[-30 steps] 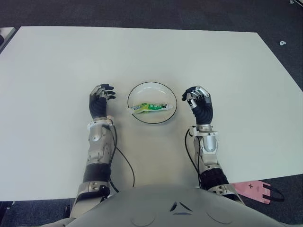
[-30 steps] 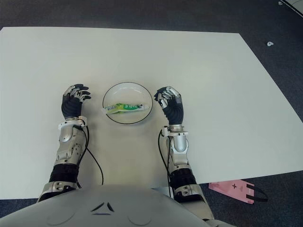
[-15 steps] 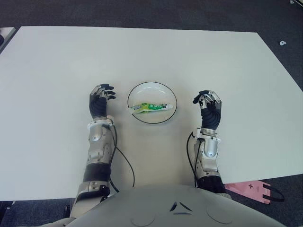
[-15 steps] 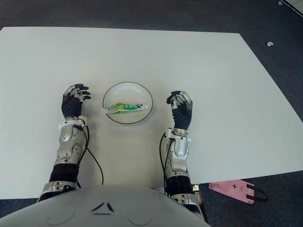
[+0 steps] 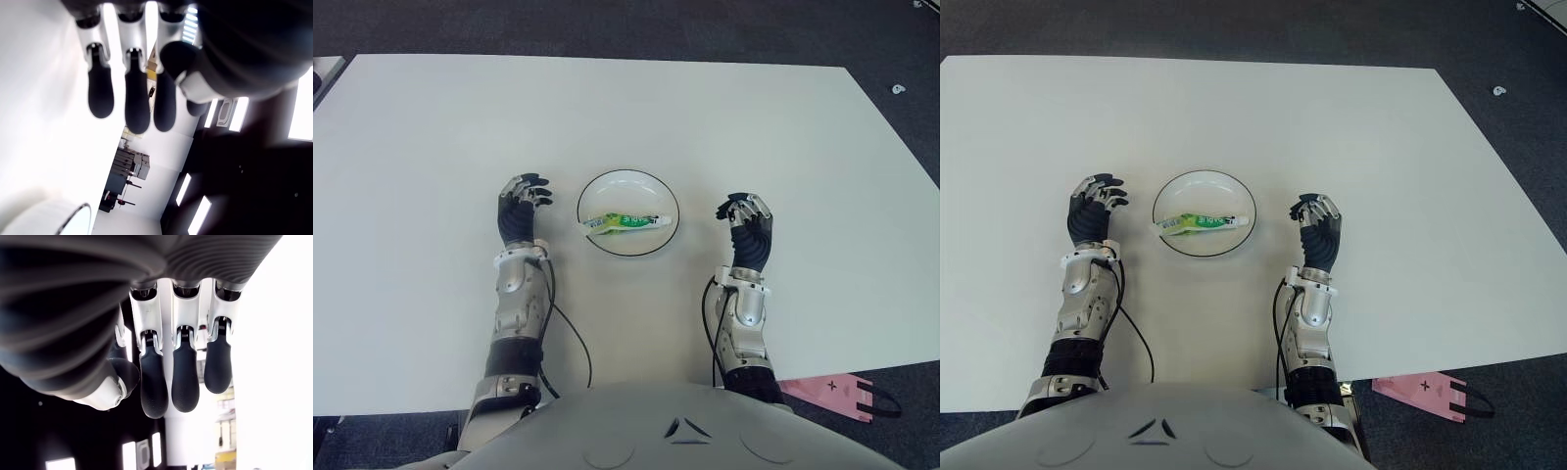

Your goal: Put the toothpaste on the table into the plate.

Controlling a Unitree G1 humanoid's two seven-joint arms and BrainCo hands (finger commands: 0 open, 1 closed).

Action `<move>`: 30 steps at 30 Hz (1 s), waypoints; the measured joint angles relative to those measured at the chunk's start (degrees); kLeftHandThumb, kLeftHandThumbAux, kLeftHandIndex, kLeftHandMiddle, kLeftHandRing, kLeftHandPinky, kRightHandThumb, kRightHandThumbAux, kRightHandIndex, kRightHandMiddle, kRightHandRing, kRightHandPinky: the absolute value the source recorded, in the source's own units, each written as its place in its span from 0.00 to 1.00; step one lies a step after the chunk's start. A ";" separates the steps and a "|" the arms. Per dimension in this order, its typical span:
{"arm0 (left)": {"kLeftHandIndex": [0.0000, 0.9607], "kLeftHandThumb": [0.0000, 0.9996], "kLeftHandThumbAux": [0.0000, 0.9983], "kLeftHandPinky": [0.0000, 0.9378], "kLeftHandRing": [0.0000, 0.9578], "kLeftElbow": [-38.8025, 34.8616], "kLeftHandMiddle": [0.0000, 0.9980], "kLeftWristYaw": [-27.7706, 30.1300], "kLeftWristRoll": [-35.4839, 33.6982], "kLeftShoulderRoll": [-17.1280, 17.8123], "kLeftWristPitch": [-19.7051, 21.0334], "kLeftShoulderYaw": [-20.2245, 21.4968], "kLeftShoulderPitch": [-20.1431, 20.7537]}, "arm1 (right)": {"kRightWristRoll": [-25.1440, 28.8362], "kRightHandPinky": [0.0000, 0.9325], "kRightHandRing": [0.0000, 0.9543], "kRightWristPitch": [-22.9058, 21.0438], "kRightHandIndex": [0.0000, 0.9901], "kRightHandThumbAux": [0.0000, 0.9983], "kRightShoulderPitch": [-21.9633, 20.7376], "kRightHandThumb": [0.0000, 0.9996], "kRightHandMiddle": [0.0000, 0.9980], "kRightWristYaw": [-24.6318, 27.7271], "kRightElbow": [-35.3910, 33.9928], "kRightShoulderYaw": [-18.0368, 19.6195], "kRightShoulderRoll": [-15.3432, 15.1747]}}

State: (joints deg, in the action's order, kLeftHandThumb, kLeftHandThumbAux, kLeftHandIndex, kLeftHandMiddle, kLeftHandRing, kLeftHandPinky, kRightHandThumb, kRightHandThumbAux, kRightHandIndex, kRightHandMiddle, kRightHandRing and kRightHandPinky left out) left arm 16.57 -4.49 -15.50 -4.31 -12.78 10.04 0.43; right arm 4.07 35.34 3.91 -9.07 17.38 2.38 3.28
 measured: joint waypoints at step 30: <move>0.44 0.84 0.68 0.59 0.58 -0.33 0.48 -0.05 0.33 0.01 1.12 -0.01 -0.07 | -1.76 0.56 0.55 4.87 0.44 0.73 -16.55 0.71 0.52 5.48 24.18 4.62 -6.23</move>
State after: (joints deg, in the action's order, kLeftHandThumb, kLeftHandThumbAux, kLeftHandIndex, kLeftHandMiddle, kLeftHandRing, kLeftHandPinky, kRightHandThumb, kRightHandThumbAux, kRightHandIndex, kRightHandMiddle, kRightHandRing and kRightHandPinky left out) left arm 16.24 -4.54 -15.17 -4.30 -11.67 10.03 0.36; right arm 2.31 40.21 -12.63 -3.59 41.56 6.99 -2.96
